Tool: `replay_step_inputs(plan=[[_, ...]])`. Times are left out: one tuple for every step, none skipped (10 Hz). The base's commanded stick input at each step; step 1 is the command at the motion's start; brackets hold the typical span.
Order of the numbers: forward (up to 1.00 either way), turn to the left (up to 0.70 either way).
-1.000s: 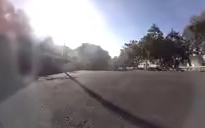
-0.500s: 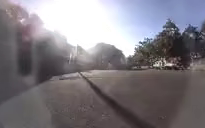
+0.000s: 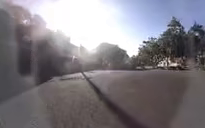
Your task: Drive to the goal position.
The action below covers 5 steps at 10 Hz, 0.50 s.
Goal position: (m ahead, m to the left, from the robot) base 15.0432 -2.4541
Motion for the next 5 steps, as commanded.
replay_step_inputs(plan=[[0.50, 0.00], [0.50, 0.00], [0.50, 0.00], [0.50, 0.00], [0.50, 0.00]])
